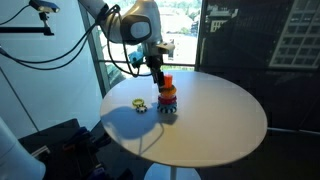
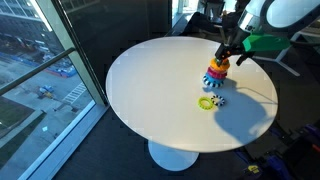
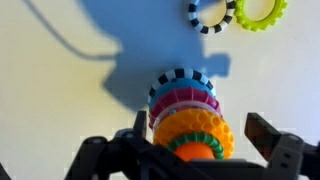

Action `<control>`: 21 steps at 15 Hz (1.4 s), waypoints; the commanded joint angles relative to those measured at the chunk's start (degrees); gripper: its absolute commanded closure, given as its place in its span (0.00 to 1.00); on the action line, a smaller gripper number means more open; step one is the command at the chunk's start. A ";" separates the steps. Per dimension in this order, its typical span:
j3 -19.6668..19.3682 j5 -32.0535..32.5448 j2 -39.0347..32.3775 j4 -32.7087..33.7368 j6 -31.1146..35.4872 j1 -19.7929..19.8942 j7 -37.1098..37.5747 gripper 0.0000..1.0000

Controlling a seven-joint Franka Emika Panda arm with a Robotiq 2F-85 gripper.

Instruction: Remove the green and orange circular objects from the orange object

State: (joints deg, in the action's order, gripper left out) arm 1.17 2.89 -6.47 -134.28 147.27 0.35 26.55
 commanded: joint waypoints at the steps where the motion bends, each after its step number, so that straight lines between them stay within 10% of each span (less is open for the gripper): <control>1: -1.58 0.55 -0.71 0.02 1.36 -1.36 2.36 0.00; 21: -6.11 3.26 -5.60 1.48 9.55 -6.52 11.02 0.00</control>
State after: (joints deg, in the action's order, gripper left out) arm -3.52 4.12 -11.04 -134.09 156.16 -5.15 34.63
